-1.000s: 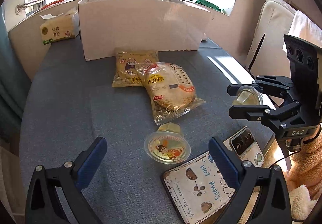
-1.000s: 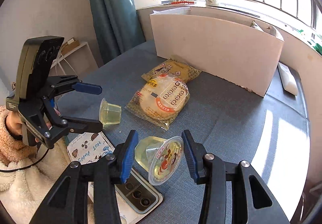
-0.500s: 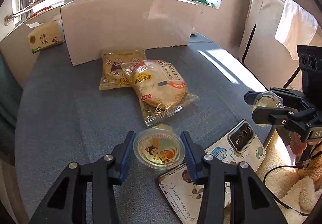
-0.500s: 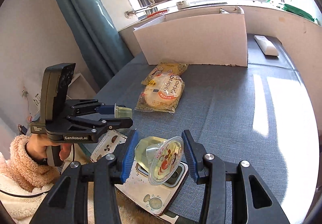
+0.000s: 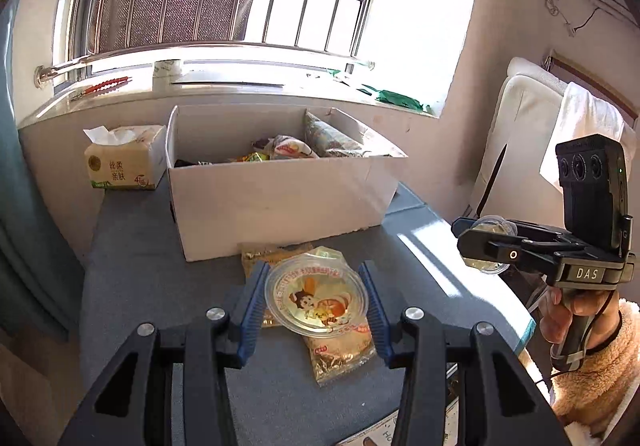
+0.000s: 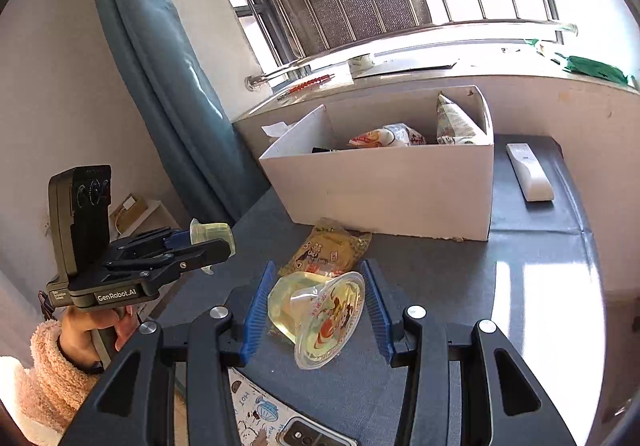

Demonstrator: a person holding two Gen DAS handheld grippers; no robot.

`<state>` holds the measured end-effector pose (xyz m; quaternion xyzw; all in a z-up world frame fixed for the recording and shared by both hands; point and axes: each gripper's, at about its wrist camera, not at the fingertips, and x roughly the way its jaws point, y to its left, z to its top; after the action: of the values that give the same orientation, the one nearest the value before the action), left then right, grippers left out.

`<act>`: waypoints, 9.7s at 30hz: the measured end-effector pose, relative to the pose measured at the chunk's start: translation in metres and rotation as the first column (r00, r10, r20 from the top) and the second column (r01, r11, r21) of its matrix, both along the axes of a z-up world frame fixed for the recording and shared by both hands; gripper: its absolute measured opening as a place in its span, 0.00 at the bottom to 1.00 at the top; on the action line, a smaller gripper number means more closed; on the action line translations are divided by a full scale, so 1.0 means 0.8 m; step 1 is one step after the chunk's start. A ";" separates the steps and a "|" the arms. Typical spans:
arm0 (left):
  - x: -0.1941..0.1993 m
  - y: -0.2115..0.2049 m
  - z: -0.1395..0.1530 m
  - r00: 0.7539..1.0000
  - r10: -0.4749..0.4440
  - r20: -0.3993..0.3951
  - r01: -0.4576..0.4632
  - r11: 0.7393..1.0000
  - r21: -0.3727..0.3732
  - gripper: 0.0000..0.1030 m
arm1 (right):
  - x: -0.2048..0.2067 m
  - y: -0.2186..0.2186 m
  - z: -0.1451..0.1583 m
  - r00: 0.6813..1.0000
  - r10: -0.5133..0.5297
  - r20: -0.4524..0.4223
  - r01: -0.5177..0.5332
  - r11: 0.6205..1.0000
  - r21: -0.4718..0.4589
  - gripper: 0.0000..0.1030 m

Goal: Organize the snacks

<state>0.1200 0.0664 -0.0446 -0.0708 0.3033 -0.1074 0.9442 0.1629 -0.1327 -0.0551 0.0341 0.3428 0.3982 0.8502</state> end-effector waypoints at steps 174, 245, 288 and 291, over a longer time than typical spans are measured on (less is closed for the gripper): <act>-0.026 -0.039 0.033 0.974 0.217 0.066 -0.223 0.968 0.116 1.00 | -0.007 0.002 0.020 0.964 -0.249 0.097 0.258 0.961 -0.102 1.00; -0.098 -0.051 0.004 0.965 0.261 -0.012 -0.258 0.960 0.106 1.00 | -0.107 -0.008 0.003 0.973 -0.198 0.117 0.214 0.965 -0.149 1.00; -0.093 -0.055 0.002 0.968 0.250 -0.024 -0.246 0.963 0.115 1.00 | -0.105 -0.009 0.000 0.974 -0.197 0.110 0.212 0.965 -0.153 1.00; -0.093 -0.055 0.002 0.968 0.251 -0.022 -0.247 0.962 0.115 1.00 | -0.104 -0.009 -0.001 0.974 -0.196 0.111 0.212 0.965 -0.154 1.00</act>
<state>0.0453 0.0223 -0.0426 -0.0575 0.3149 0.0307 0.9469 0.0794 -0.1400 -0.0556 -0.0203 0.3285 0.2800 0.9018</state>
